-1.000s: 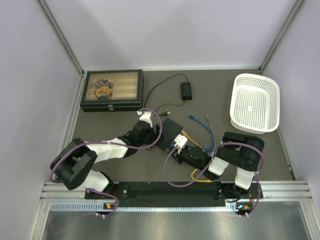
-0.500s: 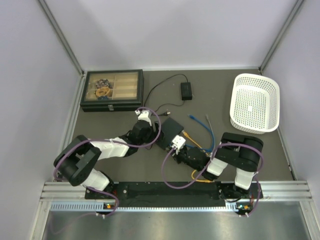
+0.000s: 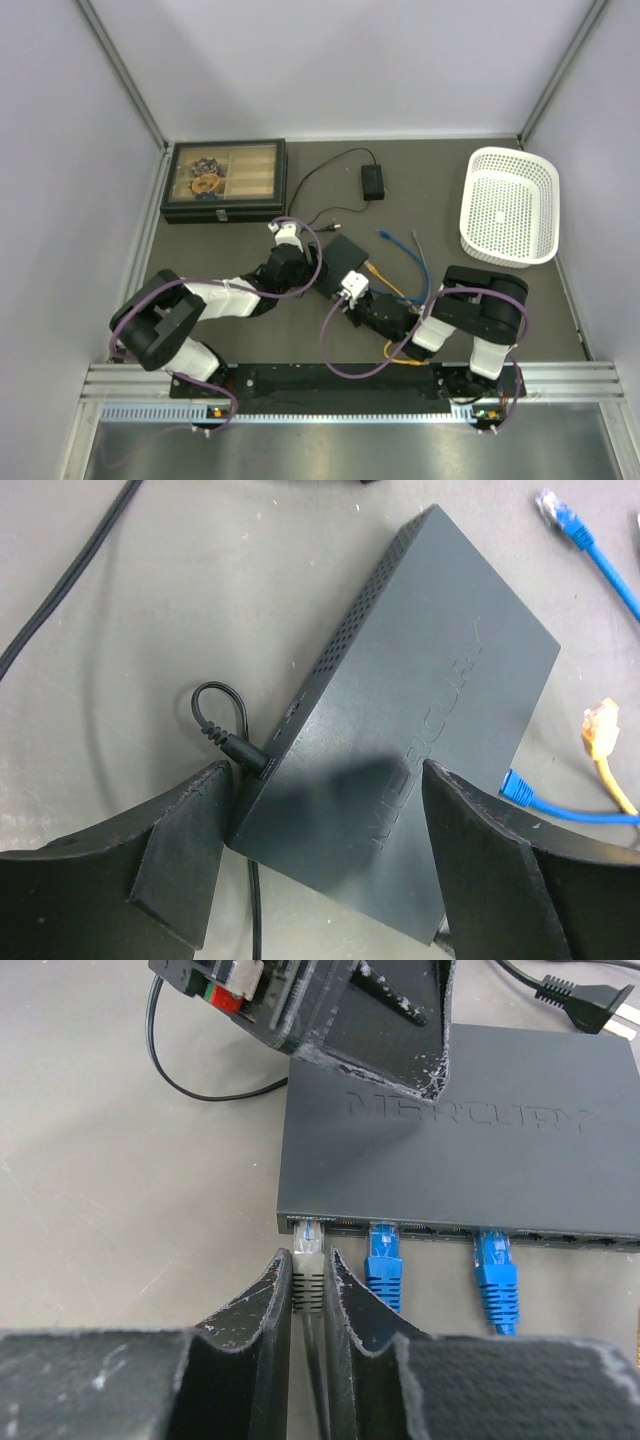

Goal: Insert the plug into the switch port
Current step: Insert the connector into the switch port.

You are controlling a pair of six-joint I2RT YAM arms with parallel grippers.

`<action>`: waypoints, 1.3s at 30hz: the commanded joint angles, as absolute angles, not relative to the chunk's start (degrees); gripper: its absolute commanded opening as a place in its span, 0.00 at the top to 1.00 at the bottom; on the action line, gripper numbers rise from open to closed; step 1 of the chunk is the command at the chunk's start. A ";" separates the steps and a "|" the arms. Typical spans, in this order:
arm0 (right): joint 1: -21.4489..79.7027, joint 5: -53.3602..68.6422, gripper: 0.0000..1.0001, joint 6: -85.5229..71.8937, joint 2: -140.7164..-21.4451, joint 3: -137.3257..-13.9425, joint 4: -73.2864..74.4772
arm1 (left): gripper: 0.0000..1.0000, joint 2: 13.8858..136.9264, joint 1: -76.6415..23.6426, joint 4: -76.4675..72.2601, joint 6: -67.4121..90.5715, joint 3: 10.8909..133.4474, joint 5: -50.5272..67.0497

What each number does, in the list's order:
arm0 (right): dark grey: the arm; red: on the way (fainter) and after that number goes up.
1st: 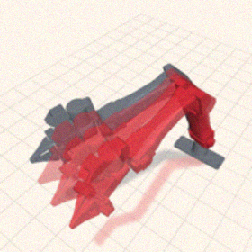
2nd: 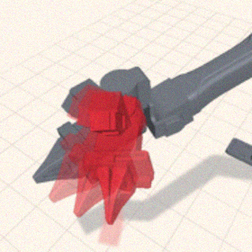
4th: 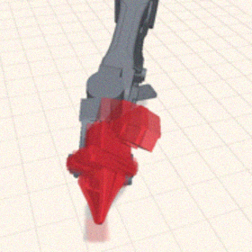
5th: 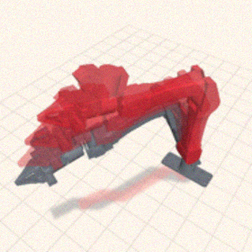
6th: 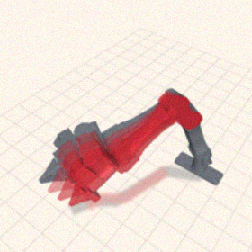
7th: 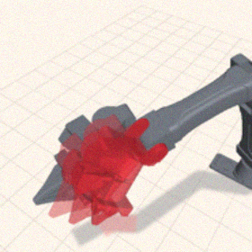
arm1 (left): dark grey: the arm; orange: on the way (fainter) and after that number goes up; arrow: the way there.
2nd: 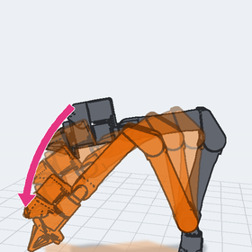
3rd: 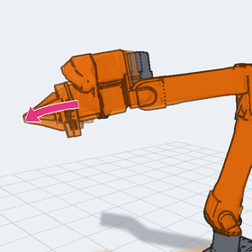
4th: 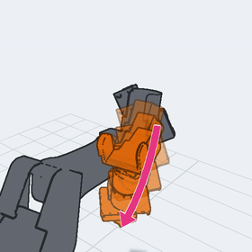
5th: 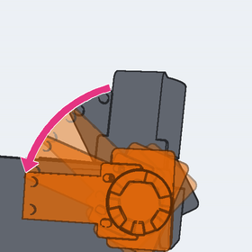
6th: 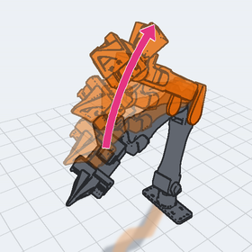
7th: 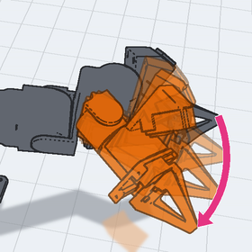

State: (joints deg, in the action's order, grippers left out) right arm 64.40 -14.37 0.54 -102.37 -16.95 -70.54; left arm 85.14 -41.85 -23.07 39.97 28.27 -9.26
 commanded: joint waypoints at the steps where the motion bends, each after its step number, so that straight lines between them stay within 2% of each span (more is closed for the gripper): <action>1: 64.60 -14.85 1.00 2.02 -101.16 -25.13 -92.11 | 0.23 88.68 -50.18 -23.12 50.80 26.72 10.20; 9: 64.51 -13.62 1.00 4.30 -95.45 -27.42 -85.26 | 0.23 90.26 -53.61 -21.62 49.66 27.33 8.88; 19: 62.15 -8.89 1.00 0.53 -99.23 -27.86 -84.46 | 0.24 86.93 -54.75 -19.34 47.29 26.72 6.95; 28: 61.17 -1.15 1.00 4.13 -91.32 -32.78 -70.76 | 0.23 88.51 -55.99 -17.32 46.14 26.63 6.42; 36: 61.08 -0.26 0.99 1.85 -91.05 -28.83 -68.82 | 0.16 82.53 -54.32 -9.76 40.79 31.11 -5.07; 39: 61.08 -0.26 0.94 0.71 -90.62 -27.07 -67.15 | 0.15 81.74 -51.16 -7.65 37.63 33.22 -7.11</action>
State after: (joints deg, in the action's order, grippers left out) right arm 60.95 -4.32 3.05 -94.43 -22.24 -50.50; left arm 82.98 -48.60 -14.72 37.82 29.87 -20.47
